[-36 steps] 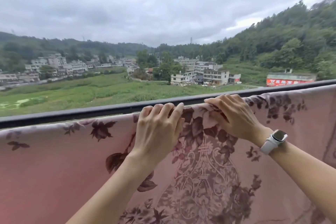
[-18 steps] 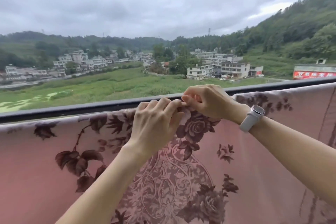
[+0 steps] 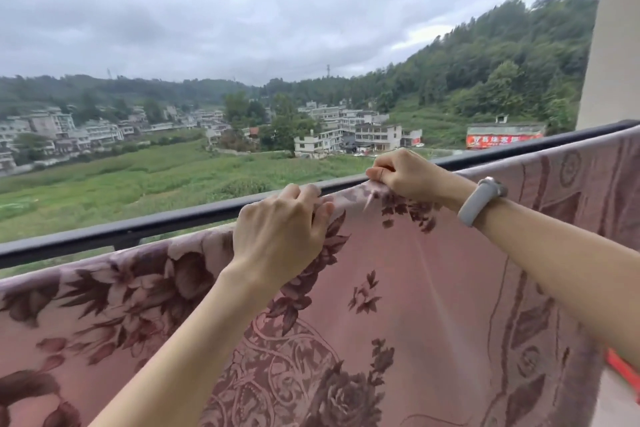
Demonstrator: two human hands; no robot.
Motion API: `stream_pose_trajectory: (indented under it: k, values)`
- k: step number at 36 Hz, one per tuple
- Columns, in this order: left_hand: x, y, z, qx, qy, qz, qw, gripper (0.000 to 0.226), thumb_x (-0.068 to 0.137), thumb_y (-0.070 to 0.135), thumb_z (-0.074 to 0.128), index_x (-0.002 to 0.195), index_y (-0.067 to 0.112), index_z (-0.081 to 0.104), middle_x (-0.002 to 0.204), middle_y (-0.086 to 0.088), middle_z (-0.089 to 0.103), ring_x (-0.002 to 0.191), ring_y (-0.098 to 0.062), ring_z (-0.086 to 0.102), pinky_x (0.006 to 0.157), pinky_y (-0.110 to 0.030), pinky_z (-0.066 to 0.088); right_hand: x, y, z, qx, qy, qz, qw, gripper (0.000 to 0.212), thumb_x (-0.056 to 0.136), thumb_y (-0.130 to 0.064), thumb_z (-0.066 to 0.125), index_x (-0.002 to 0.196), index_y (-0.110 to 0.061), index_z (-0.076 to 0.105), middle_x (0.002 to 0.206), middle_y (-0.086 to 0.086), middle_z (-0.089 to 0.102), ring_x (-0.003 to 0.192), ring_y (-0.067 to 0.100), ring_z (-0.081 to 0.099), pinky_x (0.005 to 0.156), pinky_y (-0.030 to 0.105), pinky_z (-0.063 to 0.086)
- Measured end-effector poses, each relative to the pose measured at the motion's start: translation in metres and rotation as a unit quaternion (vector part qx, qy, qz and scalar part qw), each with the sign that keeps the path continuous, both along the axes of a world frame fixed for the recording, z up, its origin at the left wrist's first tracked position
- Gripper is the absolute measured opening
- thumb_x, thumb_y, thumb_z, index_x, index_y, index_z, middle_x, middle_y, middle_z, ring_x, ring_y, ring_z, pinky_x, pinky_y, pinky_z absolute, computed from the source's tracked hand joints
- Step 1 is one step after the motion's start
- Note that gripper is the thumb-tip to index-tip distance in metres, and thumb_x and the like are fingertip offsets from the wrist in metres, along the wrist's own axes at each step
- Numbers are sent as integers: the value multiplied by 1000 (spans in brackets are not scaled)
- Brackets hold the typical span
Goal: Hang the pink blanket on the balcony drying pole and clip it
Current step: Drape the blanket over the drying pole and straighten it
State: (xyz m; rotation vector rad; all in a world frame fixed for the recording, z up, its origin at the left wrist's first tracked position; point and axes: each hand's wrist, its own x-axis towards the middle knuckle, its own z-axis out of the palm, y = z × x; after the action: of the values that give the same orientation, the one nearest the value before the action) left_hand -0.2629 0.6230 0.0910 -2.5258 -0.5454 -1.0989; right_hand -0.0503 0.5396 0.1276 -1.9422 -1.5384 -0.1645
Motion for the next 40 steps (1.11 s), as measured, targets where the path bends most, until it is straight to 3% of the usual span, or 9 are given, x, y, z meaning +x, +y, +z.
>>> stream_pose_trajectory:
  k: [5, 14, 17, 20, 23, 26, 29, 33, 40]
  values:
    - [44, -18, 2, 24, 36, -51, 998, 43, 97, 45, 27, 130, 24, 43, 118, 1, 56, 98, -20, 59, 65, -28, 35, 20, -9, -7, 93, -83, -66, 990, 43, 90, -33, 54, 49, -25, 42, 48, -5, 45, 48, 13, 42, 55, 34, 41]
    - [111, -42, -1, 2, 51, 6, 999, 43, 96, 52, 20, 97, 21, 50, 96, 3, 63, 86, -21, 62, 61, -31, 37, 128, -88, -39, 113, -167, -35, 979, 34, 89, -45, 40, 87, -16, 58, 79, -3, 61, 73, 18, 57, 67, 36, 46]
    - [132, -50, 0, 2, 46, 56, 997, 49, 94, 54, 20, 94, 22, 56, 93, 3, 65, 84, -20, 61, 60, -29, 35, 155, -91, -39, 120, -120, -8, 986, 25, 89, -37, 48, 79, -19, 62, 73, -2, 65, 69, 21, 59, 65, 38, 49]
    - [150, -61, 3, -4, 46, 116, 992, 55, 94, 50, 14, 87, 21, 60, 91, 1, 68, 90, -22, 61, 86, -39, 37, 171, -77, -23, 101, -100, -14, 990, 40, 91, -24, 53, 54, -32, 43, 55, -15, 47, 59, 17, 49, 59, 32, 41]
    - [177, -77, 2, -5, 45, 147, 988, 51, 97, 44, 13, 91, 21, 59, 92, 1, 68, 93, -24, 61, 106, -49, 18, 187, -65, -6, 61, -65, -2, 996, 47, 90, -23, 55, 47, -20, 37, 49, -5, 40, 52, 16, 39, 56, 30, 33]
    - [215, -92, -4, -20, 3, 111, 994, 47, 95, 40, 21, 81, 18, 61, 78, -3, 67, 76, -29, 63, 80, -41, 43, 203, -65, -3, 55, -50, 46, 996, 38, 92, -24, 53, 58, -8, 54, 55, 0, 50, 53, 16, 45, 57, 30, 39]
    - [253, -105, -10, 16, -20, 83, 996, 40, 89, 36, 32, 70, 18, 62, 66, 0, 65, 62, -25, 61, 55, -30, 43, 231, -92, -12, 97, -148, 62, 982, 30, 93, -33, 47, 80, -9, 62, 73, 3, 66, 66, 21, 60, 64, 37, 50]
    - [294, -125, -10, 10, -32, 77, 996, 29, 86, 35, 46, 67, 20, 60, 65, 4, 66, 60, -19, 63, 52, -25, 37, 297, -142, -34, 149, -213, 58, 964, 31, 90, -40, 46, 101, -16, 61, 88, -6, 64, 79, 12, 57, 73, 32, 46]
    - [364, -151, -5, -4, -13, 34, 999, 28, 91, 33, 44, 73, 17, 58, 73, 0, 67, 69, -23, 65, 58, -27, 26, 357, -151, -29, 146, -77, -10, 986, 18, 90, -18, 56, 77, -21, 68, 60, -21, 53, 59, 7, 52, 57, 30, 42]
